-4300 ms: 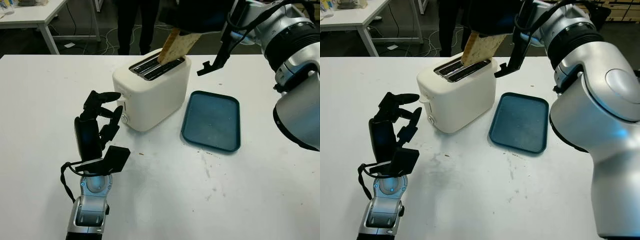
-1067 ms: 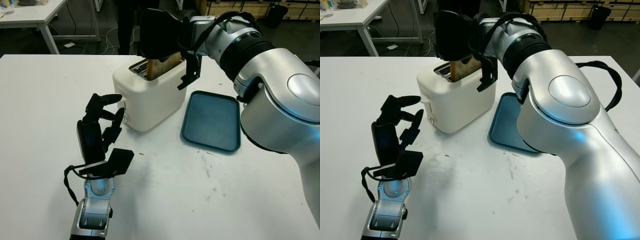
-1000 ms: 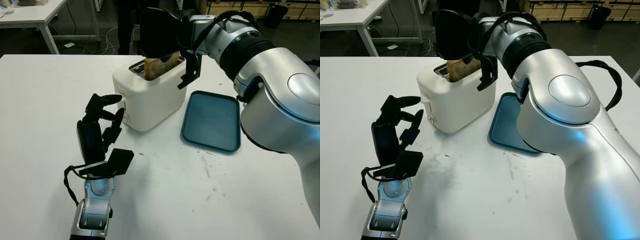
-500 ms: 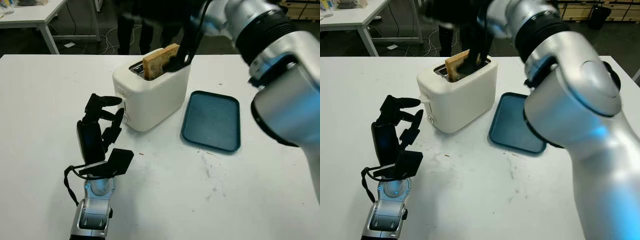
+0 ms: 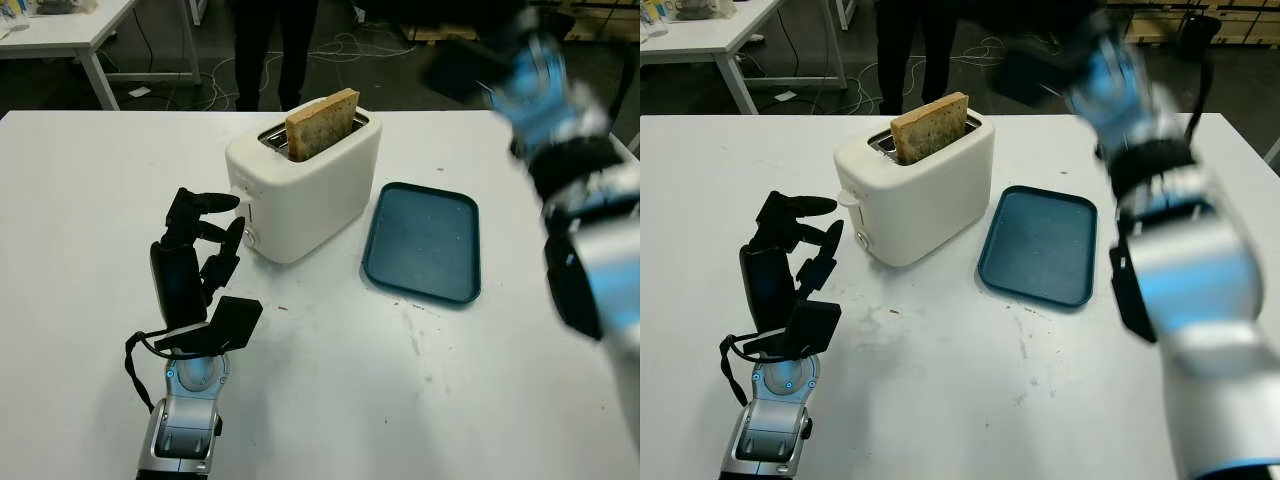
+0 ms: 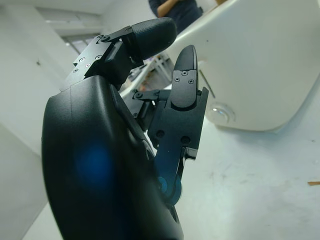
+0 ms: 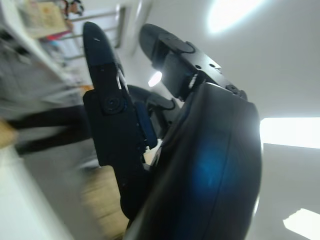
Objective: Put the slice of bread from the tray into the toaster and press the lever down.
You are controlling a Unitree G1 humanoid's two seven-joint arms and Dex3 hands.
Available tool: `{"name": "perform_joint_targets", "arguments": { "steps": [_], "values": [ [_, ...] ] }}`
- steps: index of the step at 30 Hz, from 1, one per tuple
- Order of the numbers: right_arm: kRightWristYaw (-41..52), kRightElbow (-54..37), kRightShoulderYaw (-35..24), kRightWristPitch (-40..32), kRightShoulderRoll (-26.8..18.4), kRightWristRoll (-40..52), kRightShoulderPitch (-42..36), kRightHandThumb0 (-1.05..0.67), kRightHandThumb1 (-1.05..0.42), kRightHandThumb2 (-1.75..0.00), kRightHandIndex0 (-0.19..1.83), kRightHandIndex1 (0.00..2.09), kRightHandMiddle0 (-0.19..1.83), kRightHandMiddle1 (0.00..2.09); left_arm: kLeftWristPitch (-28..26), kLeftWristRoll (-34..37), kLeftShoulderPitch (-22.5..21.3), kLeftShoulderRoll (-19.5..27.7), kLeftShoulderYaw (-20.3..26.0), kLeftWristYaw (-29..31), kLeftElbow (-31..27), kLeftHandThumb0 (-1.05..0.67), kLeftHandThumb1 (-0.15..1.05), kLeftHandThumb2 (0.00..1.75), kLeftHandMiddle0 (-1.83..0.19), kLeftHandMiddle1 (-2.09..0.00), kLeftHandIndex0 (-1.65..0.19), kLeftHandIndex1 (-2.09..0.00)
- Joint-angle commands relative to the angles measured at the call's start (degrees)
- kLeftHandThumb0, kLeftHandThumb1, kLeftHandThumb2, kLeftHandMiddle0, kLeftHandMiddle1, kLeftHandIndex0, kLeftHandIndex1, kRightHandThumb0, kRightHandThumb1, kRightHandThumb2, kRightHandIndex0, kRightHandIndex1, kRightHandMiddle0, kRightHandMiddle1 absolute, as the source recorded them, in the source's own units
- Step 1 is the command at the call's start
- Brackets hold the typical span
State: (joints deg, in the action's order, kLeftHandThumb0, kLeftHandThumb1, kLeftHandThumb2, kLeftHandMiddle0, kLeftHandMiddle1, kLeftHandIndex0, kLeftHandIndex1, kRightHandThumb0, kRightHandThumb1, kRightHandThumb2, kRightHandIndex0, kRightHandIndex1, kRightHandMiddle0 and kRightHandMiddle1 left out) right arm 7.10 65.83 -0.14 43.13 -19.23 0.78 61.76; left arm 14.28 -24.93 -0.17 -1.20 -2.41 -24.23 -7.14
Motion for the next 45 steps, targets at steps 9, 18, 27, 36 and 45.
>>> {"name": "perform_joint_targets", "arguments": {
  "steps": [9, 18, 27, 36, 45],
  "values": [
    [0.89, -36.07, -6.46, -16.04, 14.04, 11.64, -40.39, -0.44, -0.92, -0.32, 0.79, 1.07, 1.04, 0.11, -4.97, -4.63, -5.63, 7.26, 3.18, 3.37, -1.13, -0.23, 0.92, 0.14, -0.74, -1.41, -0.73, -0.82],
    [-4.53, -52.93, -4.46, -12.21, 18.33, 4.08, -53.41, -0.44, -0.92, -0.47, 0.66, 1.62, 0.59, 1.13, -6.91, -7.34, -11.42, 14.5, 4.92, 5.1, -0.36, -0.18, 0.88, 0.02, -0.84, -1.33, -0.93, -0.68],
    [-13.55, -56.69, -5.08, -4.23, 19.57, -7.87, -56.8, -0.46, -0.92, -0.45, 0.66, 1.75, 0.62, 1.13, -9.19, -9.2, -14.13, 19.64, 4.05, 8.3, 1.48, -0.14, 0.8, 0.01, -0.99, -1.21, -1.08, -0.53],
    [-25.05, -51.64, -4.98, -1.93, 16.69, -22.98, -55.11, -0.42, -0.92, -0.42, 0.68, 1.63, 0.66, 1.08, -10.07, -10.14, -14.9, 20.47, 1.81, 10.67, 2.74, -0.11, 0.79, 0.0, -1.03, -1.12, -1.15, -0.4],
    [-28.65, -48.65, -3.98, -4.54, 15.48, -23.72, -52.84, -0.42, -0.92, -0.41, 0.72, 1.48, 0.79, 0.79, -10.38, -11.99, -15.43, 21.09, -0.62, 12.22, 5.49, -0.09, 0.78, 0.0, -1.05, -1.02, -1.18, -0.26]
  ]
}}
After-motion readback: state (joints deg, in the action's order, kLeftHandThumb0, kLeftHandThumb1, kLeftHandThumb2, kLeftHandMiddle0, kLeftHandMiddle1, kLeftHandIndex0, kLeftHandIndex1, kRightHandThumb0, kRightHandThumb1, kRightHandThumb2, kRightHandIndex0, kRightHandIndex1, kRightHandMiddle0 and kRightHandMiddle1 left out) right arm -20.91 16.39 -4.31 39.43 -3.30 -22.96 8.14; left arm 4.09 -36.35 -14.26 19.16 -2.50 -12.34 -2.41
